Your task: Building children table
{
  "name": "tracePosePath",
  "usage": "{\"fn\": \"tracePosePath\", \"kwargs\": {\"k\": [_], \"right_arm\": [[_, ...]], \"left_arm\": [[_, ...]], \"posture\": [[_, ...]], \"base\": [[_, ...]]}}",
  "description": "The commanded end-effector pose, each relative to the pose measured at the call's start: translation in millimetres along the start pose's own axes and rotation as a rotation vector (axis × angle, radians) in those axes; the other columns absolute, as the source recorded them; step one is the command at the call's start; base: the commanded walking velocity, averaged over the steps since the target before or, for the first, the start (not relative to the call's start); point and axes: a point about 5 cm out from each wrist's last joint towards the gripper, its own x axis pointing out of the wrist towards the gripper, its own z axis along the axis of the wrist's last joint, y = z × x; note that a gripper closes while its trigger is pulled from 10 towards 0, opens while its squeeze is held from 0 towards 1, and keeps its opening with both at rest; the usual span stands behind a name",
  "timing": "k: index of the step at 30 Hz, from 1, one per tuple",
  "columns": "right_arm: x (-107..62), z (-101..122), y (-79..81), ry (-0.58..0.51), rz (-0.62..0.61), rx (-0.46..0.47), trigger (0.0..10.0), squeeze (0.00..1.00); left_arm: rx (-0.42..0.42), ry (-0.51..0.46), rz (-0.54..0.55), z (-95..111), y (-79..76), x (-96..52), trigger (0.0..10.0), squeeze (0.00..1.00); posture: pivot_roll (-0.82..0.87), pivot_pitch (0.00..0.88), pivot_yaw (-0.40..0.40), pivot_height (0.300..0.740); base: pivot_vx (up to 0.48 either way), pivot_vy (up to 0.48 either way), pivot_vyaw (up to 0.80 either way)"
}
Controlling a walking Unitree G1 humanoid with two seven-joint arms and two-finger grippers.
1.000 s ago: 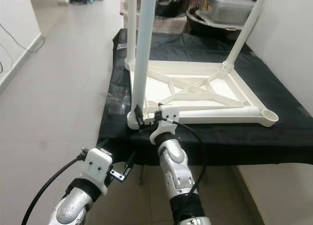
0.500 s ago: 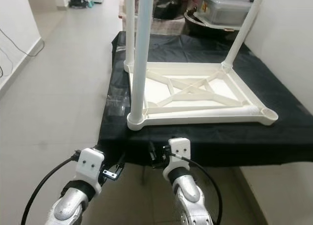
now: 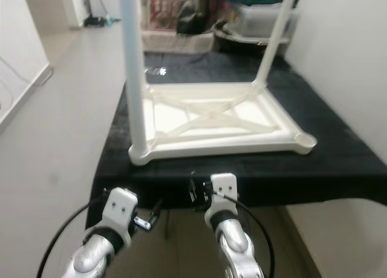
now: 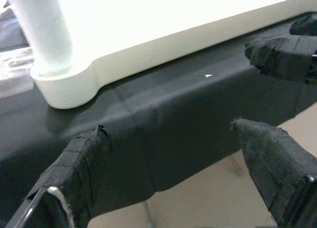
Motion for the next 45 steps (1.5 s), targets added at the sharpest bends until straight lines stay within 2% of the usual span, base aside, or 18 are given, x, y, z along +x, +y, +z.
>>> {"fn": "tracePosePath", "kwargs": {"k": [1,14,22,25,29,31,34,37,40,43,45], "right_arm": [[-0.1,-1,2.8,0.012,0.006,0.004,10.0,0.00],[2.6,0,3.8,0.025,0.011,0.030,10.0,0.00],[2.8,1,3.6,0.023,0.011,0.040,10.0,0.00],[3.1,3,4.4,0.011,0.029,0.071,10.0,0.00],[4.6,6,9.7,-0.004,0.110,0.137,10.0,0.00],[5.1,9,16.8,-0.007,0.247,0.186,10.0,0.00],[6.8,13,17.7,-0.006,0.341,0.203,10.0,0.00],[17.7,27,7.4,-0.021,0.386,0.221,10.0,0.00],[41.0,49,-16.9,-0.066,0.292,0.239,10.0,0.00],[43.4,51,-19.7,-0.069,0.279,0.243,10.0,0.00],[60.6,67,-37.0,-0.093,0.245,0.243,10.0,0.00]], "left_arm": [[0.000,0.041,0.007,-8,2.6,-2.5,10.0,0.00],[-0.002,0.042,0.003,-9,4.2,-0.5,10.0,0.00],[0.004,0.045,-0.002,-9,3.0,-0.2,10.0,0.00],[-0.013,0.045,0.005,-9,3.5,0.0,10.0,0.00],[-0.039,0.042,0.031,-8,6.0,0.3,10.0,0.00],[-0.044,0.044,0.044,-8,7.6,0.1,10.0,0.00],[-0.045,0.047,0.043,-8,7.3,0.3,10.0,0.00],[-0.048,0.046,0.040,-8,6.7,0.4,10.0,0.00],[-0.050,0.045,0.039,-8,6.5,-0.2,10.0,0.00],[-0.050,0.045,0.039,-7,6.5,-0.3,10.0,0.00],[-0.043,0.040,0.043,-7,6.9,-1.3,10.0,0.00]], "posture": [[0.08,0.042,-0.069,0.740],[0.07,0.054,-0.070,0.740],[0.07,0.064,-0.069,0.740],[0.07,0.066,-0.070,0.740],[0.07,0.067,-0.074,0.740],[0.08,0.068,-0.075,0.740],[0.08,0.071,-0.079,0.740],[0.08,0.073,-0.079,0.740],[0.08,0.075,-0.081,0.740],[0.08,0.075,-0.081,0.740],[0.09,0.082,-0.087,0.740]], "base": [[0.281,-0.386,0.00],[0.351,-0.324,0.00],[0.000,-0.171,0.00],[0.000,-0.160,0.00],[0.000,-0.094,0.00],[0.000,0.000,0.00],[0.000,0.000,0.00],[0.000,0.000,0.00],[0.000,0.000,0.00],[0.000,0.000,0.00],[0.000,0.000,0.00]]}}
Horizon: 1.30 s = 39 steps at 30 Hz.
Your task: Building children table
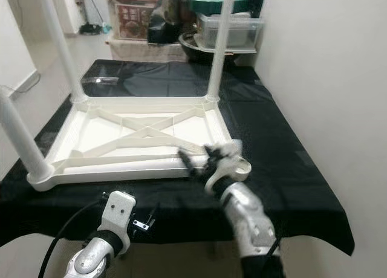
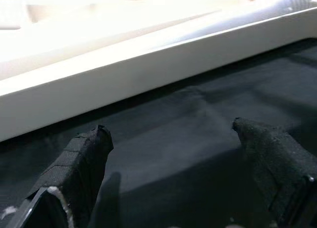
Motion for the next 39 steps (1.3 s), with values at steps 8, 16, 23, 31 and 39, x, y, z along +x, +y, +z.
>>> {"fn": "tracePosePath", "kwargs": {"k": [8,16,23,31,39], "right_arm": [[6.7,-1,-2.1,0.007,0.005,-0.031,10.0,0.00],[7.5,-9,-1.1,0.018,-0.006,-0.009,10.0,0.00],[13.0,-6,-1.4,0.017,0.026,0.005,10.0,0.00],[17.5,-4,-3.0,0.107,0.129,0.094,10.0,0.00],[28.2,-3,-12.4,0.280,0.151,0.117,10.0,0.00]], "left_arm": [[0.021,-0.021,-0.014,4,-3.6,-3.8,10.0,0.00],[0.025,-0.010,-0.010,2,-2.7,-3.6,10.0,0.00],[-0.006,-0.009,0.022,2,1.0,-4.4,10.0,0.00],[-0.009,-0.005,0.016,2,-0.4,-5.2,10.0,0.00],[-0.016,-0.008,0.015,3,-1.4,-7.5,10.0,0.00]], "posture": [[0.09,0.090,-0.084,0.740],[0.09,0.091,-0.084,0.740],[0.10,0.091,-0.088,0.740],[0.10,0.090,-0.090,0.740],[0.10,0.102,-0.091,0.740]], "base": [[0.000,-0.295,0.00],[0.000,-0.474,0.00],[0.000,-0.067,0.00],[0.000,0.000,0.00],[0.000,0.000,0.00]]}}
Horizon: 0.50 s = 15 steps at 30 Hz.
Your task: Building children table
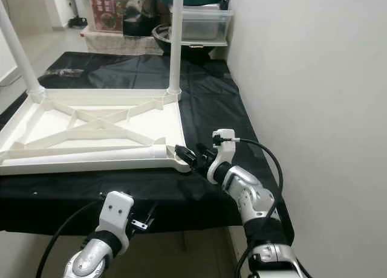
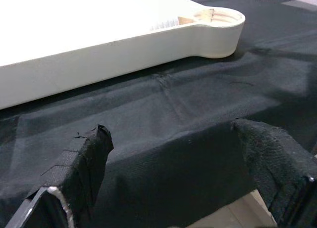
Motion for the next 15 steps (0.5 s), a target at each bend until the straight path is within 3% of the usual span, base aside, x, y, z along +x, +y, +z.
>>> {"fn": "tracePosePath", "kwargs": {"k": [1,5,15], "right_arm": [[2.8,3,-6.9,0.046,-0.050,0.026,10.0,0.00],[11.7,12,-9.2,0.065,-0.097,0.092,10.0,0.00],[23.4,22,-4.4,0.111,-0.097,0.132,10.0,0.00]], "left_arm": [[-0.008,0.009,-0.007,0,-0.7,-2.1,10.0,0.00],[-0.024,-0.025,-0.018,5,-2.7,-6.4,10.0,0.00],[-0.033,-0.049,-0.029,10,-7.0,-15.6,10.0,0.00]], "posture": [[0.10,0.104,-0.089,0.740],[0.11,0.121,-0.093,0.740],[0.12,0.153,-0.100,0.740]], "base": [[0.000,0.000,0.00],[0.000,0.000,0.00],[0.000,0.000,0.00]]}}
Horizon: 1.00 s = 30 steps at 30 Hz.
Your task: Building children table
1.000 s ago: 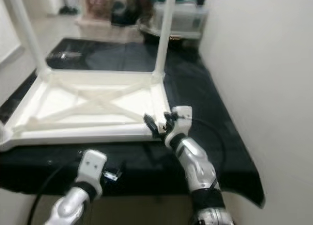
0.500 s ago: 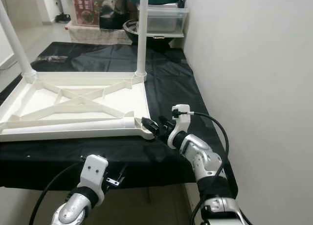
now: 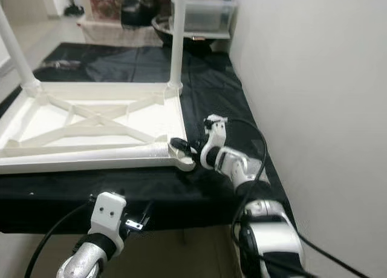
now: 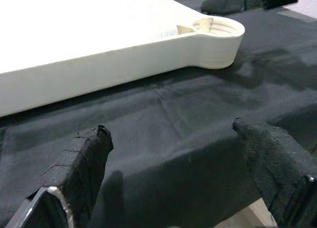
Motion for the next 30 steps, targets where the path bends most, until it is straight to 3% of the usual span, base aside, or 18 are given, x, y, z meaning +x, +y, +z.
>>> {"fn": "tracePosePath", "kwargs": {"k": [1,12,18,19,21,22,24,30], "right_arm": [[0.1,-2,-2.7,0.030,-0.006,0.032,10.0,0.00],[3.4,15,11.5,0.001,0.132,0.088,10.0,0.00],[1.5,32,9.4,-0.114,0.114,0.059,10.0,0.00],[0.6,32,17.7,-0.107,0.223,0.046,10.0,0.00],[0.6,32,17.7,-0.107,0.223,0.046,10.0,0.00],[-0.4,29,25.4,-0.082,0.324,0.040,10.0,0.00],[-0.8,19,30.9,-0.005,0.400,0.014,10.0,0.00],[0.8,7,33.9,0.058,0.424,-0.055,10.0,0.00]], "left_arm": [[-0.012,0.007,-0.013,-1,-3.2,-4.6,10.0,0.00],[-0.020,0.019,-0.018,-1,-4.3,-6.4,10.0,0.00],[-0.023,0.017,-0.013,0,-3.5,-5.4,10.0,0.00],[-0.024,0.018,-0.013,0,-3.3,-5.0,10.0,0.00],[-0.024,0.018,-0.013,0,-3.3,-5.0,10.0,0.00],[-0.023,0.019,-0.013,0,-3.1,-4.8,10.0,0.00],[-0.022,0.019,-0.014,1,-3.1,-4.5,10.0,0.00],[-0.022,0.020,-0.015,1,-3.0,-4.3,10.0,0.00]], "posture": [[0.12,0.159,-0.102,0.740],[0.12,0.172,-0.103,0.740],[0.11,0.175,-0.106,0.740],[0.11,0.175,-0.105,0.740],[0.11,0.175,-0.105,0.740],[0.11,0.174,-0.104,0.740],[0.11,0.174,-0.102,0.740],[0.11,0.176,-0.099,0.740]], "base": [[0.000,0.000,0.00],[0.000,0.000,0.00],[0.000,0.000,0.00],[0.000,0.000,0.00],[0.000,0.000,0.00],[0.000,0.000,0.00],[0.000,0.000,0.00],[0.000,0.000,0.00]]}}
